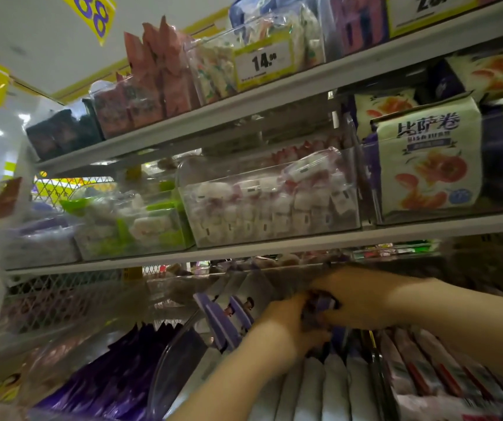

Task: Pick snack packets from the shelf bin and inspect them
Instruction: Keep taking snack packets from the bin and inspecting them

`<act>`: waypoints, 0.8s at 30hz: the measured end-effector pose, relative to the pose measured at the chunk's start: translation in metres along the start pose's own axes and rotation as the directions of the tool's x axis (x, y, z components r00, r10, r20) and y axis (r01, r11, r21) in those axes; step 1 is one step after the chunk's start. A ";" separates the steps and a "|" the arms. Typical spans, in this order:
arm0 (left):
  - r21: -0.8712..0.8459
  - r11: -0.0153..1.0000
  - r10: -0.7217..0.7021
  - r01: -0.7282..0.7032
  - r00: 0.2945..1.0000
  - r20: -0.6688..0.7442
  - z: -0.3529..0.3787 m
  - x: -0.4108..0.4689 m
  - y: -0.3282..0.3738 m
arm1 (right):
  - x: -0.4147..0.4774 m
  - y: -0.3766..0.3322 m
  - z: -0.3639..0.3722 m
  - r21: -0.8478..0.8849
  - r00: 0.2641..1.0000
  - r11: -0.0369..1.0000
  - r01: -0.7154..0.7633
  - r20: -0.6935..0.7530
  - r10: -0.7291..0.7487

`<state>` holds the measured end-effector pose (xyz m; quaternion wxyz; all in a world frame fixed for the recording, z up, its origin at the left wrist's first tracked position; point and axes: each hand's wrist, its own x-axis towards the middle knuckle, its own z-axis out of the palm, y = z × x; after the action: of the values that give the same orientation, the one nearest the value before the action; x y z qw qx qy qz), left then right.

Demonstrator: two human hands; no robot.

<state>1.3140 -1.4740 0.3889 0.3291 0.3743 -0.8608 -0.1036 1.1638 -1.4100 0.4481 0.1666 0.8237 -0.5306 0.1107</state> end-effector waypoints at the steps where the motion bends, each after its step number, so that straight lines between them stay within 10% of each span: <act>1: 0.081 0.995 0.065 -0.062 0.997 -0.042 -0.009 -0.006 -0.006 | 0.001 0.000 0.001 -0.012 0.999 1.000 -0.021 0.031 0.021; 6: 0.683 0.716 0.127 0.146 0.934 -0.333 -0.053 -0.027 -0.032 | 0.008 -0.004 -0.004 -0.145 0.992 0.987 -0.070 0.090 0.084; 24: 0.818 0.548 -0.094 0.173 0.985 -0.146 -0.049 -0.013 -0.020 | 0.033 -0.036 0.000 -0.275 0.957 0.961 -0.027 0.270 0.104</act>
<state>1.3636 -1.4752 0.4118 0.1420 0.5532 -0.7626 0.3038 1.2105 -1.4242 0.4545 0.1958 0.7826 -0.5861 -0.0753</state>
